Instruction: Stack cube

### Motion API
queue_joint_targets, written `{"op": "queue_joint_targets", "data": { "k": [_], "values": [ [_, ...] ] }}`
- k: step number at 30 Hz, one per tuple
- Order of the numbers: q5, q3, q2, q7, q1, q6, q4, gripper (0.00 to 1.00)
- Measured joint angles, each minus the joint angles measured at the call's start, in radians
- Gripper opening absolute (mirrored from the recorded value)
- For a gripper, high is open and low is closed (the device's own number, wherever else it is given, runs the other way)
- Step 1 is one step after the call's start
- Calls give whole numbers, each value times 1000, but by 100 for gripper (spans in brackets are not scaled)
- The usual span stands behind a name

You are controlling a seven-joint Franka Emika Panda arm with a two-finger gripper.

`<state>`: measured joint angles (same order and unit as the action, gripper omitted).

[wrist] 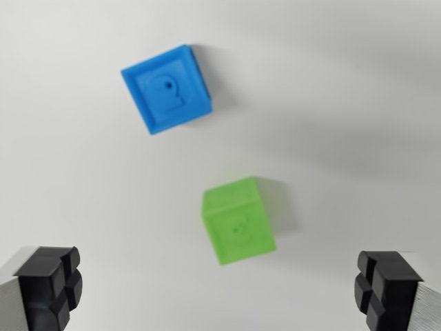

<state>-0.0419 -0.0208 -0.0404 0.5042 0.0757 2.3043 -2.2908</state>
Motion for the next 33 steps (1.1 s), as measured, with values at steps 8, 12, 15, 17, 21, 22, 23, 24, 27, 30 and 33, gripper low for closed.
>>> {"op": "queue_joint_targets", "data": {
  "k": [8,12,15,17,21,22,23,24,27,30,33],
  "values": [
    [7,-12,19,-103,14,74,-85,100],
    [11,-20,25,-164,23,116,-132,100],
    [14,-25,28,-205,29,146,-162,100],
    [16,-30,30,-239,33,167,-184,100],
    [22,-39,33,-300,40,208,-225,100],
    [23,-42,33,-317,43,219,-236,100],
    [25,-44,33,-335,45,230,-246,100],
    [28,-47,33,-353,48,242,-257,100],
    [34,-54,33,-405,55,274,-288,100],
    [39,-60,27,-436,60,304,-308,100],
    [45,-60,-2,-443,59,335,-308,100]
  ]
}}
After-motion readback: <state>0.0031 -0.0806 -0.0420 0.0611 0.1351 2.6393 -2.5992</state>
